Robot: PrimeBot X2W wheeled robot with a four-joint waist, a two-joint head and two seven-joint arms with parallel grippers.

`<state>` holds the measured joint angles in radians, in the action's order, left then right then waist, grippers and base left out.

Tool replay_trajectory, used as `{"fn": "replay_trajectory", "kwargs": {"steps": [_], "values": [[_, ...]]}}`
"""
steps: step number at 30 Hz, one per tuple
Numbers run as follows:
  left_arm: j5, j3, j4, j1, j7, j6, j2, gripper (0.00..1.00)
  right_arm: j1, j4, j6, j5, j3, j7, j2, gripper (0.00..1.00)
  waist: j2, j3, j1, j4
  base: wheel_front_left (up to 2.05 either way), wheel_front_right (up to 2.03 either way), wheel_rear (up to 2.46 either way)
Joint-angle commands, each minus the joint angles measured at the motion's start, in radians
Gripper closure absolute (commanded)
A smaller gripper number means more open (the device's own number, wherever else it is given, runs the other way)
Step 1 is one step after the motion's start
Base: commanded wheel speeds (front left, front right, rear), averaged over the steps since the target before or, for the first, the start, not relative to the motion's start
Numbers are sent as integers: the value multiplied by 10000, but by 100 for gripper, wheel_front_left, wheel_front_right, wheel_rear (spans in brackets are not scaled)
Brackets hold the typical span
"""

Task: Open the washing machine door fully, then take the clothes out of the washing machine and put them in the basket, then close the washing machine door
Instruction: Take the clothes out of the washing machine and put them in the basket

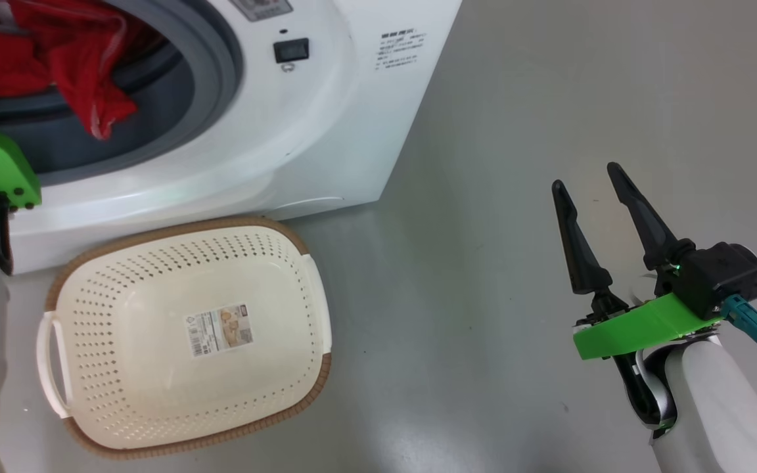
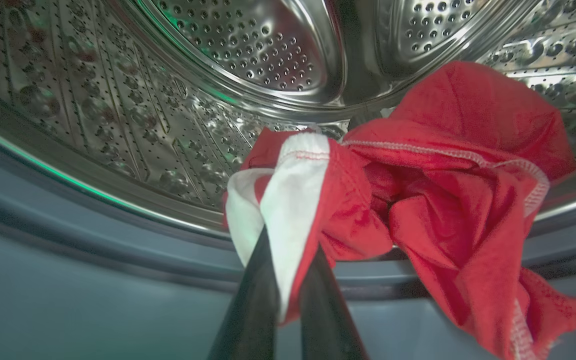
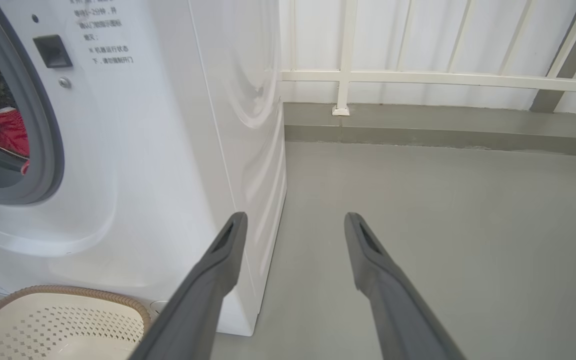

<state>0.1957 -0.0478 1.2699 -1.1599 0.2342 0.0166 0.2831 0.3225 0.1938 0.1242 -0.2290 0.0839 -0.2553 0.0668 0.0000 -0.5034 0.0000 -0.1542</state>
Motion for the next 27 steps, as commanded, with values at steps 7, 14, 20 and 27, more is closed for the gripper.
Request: {"fn": "replay_trajectory", "kwargs": {"steps": [7, 14, 20, 27], "values": [[568, 741, -1815, 1120, 269, -160, 483, 100, -263, -166, 65, -47, 95, -65, -4, 0, 0, 674, 0, 379, 0, 0, 0], [677, 1201, -4103, 2487, 273, -62, 302, 100, -454, -149, 65, -31, -65, -65, -11, 0, 0, 1195, 0, 665, 0, 0, 0], [695, 1365, -5944, 3928, 274, 58, -177, 100, -696, -92, 65, -6, -182, -65, -15, 0, 0, 1841, 0, 973, 0, 0, 0], [628, 1309, -8183, 5420, 200, 354, -495, 100, -989, -28, 65, -19, -158, -65, -46, 0, 0, 2555, 0, 1210, 0, 0, 0]]}}
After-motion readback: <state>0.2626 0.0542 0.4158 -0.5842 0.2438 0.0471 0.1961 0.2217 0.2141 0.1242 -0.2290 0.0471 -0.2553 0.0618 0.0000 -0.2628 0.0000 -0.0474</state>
